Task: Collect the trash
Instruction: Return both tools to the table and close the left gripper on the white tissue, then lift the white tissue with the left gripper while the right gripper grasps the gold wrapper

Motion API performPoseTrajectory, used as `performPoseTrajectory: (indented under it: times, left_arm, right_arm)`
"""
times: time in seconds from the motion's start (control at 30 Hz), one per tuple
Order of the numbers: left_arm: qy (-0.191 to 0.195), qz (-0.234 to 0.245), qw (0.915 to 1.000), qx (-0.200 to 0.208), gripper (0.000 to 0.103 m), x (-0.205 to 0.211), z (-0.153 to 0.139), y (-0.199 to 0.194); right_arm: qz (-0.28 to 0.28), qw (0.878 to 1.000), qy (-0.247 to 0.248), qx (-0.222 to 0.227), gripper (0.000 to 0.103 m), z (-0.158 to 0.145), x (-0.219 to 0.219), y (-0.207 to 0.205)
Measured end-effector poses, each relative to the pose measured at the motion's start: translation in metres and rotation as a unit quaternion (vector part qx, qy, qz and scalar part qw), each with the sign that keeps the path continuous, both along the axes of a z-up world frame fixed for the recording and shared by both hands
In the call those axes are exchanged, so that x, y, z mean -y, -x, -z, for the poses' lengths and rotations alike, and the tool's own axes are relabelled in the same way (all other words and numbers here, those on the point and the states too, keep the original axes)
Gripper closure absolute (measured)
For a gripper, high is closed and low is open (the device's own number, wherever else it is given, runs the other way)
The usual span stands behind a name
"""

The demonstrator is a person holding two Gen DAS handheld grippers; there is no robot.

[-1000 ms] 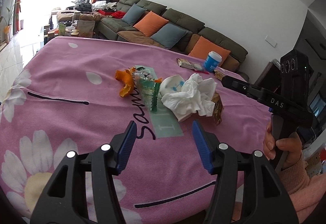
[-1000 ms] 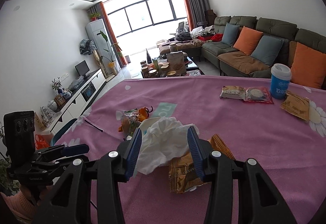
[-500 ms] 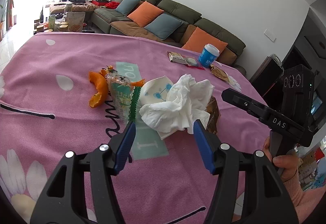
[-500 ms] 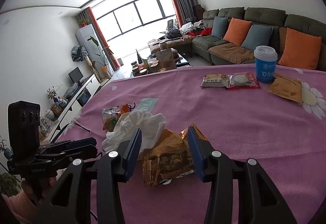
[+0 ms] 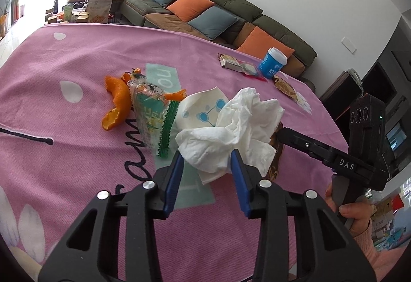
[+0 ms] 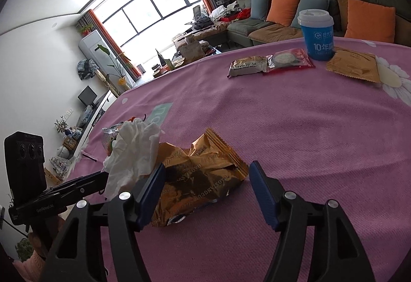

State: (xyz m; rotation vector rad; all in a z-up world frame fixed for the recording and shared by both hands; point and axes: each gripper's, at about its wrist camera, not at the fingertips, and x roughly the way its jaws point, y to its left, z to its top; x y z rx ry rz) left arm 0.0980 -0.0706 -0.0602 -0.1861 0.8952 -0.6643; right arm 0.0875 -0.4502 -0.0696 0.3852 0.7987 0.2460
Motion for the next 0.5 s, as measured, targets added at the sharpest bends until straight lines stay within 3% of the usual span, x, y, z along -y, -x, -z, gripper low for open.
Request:
performPoseTrajectory:
  times: [0.13, 0.17, 0.4, 0.5]
  left_arm:
    - [-0.005, 0.003, 0.9999, 0.011, 0.088, 0.003, -0.003, 0.003]
    - [-0.003, 0.005, 0.9999, 0.01, 0.095, 0.003, -0.004, 0.004]
    - [0.01, 0.011, 0.9998, 0.016, 0.099, -0.004, -0.006, 0.012]
    - [0.013, 0.011, 0.9995, 0.025, 0.099, -0.006, -0.01, 0.016]
  right_arm:
    - [-0.011, 1.0, -0.002, 0.001, 0.039, 0.0, -0.003, 0.001]
    - [-0.013, 1.0, -0.002, 0.0, 0.044, 0.001, -0.004, 0.001]
    - [-0.025, 1.0, 0.0, -0.007, 0.089, 0.003, -0.006, 0.002]
    - [-0.025, 1.0, 0.002, -0.001, 0.095, 0.002, -0.007, 0.003]
